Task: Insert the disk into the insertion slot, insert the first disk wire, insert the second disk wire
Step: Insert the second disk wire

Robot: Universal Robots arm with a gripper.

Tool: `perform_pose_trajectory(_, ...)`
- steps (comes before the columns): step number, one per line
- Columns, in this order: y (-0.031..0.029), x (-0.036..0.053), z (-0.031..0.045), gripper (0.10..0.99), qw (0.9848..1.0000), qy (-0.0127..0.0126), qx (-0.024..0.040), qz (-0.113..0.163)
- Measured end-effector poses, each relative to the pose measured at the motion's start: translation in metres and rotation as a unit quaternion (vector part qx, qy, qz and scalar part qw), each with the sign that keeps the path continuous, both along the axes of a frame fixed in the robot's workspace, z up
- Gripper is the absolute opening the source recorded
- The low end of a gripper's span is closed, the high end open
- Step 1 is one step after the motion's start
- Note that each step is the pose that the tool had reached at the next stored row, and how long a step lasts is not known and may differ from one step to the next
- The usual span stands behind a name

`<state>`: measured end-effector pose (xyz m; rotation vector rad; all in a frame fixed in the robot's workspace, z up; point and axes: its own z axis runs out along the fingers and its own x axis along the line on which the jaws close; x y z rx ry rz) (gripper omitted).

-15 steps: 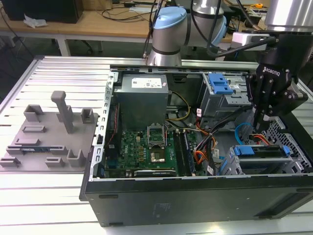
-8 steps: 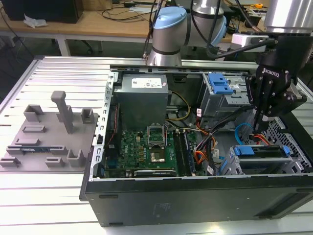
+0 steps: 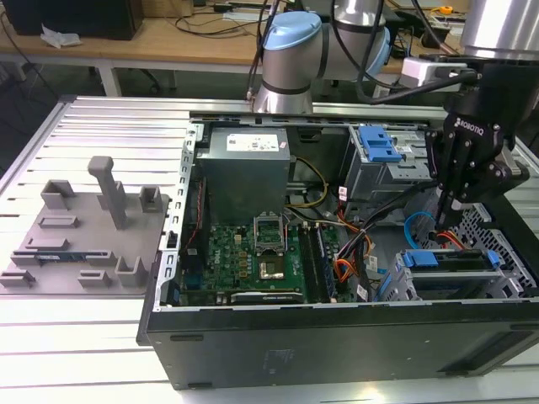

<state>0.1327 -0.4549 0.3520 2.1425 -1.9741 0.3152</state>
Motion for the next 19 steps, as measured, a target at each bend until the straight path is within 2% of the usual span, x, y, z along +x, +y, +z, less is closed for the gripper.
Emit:
perform_pose_trajectory(2, -0.0020, 0.0000, 0.0004, 0.161, 0.9999, 0.0000, 0.0102, -0.001)
perform_pose_trajectory(3, -0.0036, 0.0000, 0.0003, 0.161, 0.9997, 0.0000, 0.0232, -0.001)
perform_pose_trajectory(5, -0.0054, 0.0000, 0.0004, 0.161, 0.9992, 0.0000, 0.0398, -0.001)
perform_pose_trajectory(6, -0.0071, 0.0000, 0.0004, 0.161, 0.9985, 0.0000, 0.0545, -0.001)
perform_pose_trajectory(8, -0.0092, 0.0000, 0.0005, 0.161, 0.9975, 0.0000, 0.0712, -0.001)
perform_pose_trajectory(9, -0.0105, 0.0000, 0.0006, 0.161, 0.9966, 0.0000, 0.0818, -0.001)
perform_pose_trajectory(10, -0.0116, 0.0000, 0.0009, 0.161, 0.9960, 0.0000, 0.0891, -0.001)
perform_pose_trajectory(12, -0.0135, 0.0000, 0.0012, 0.161, 0.9956, -0.0003, 0.0940, -0.005)
perform_pose_trajectory(16, -0.0136, 0.0000, 0.0013, 0.161, 0.9951, -0.0026, 0.0940, -0.029)
perform_pose_trajectory(19, -0.0136, 0.0000, 0.0013, 0.161, 0.9939, -0.0052, 0.0939, -0.057)
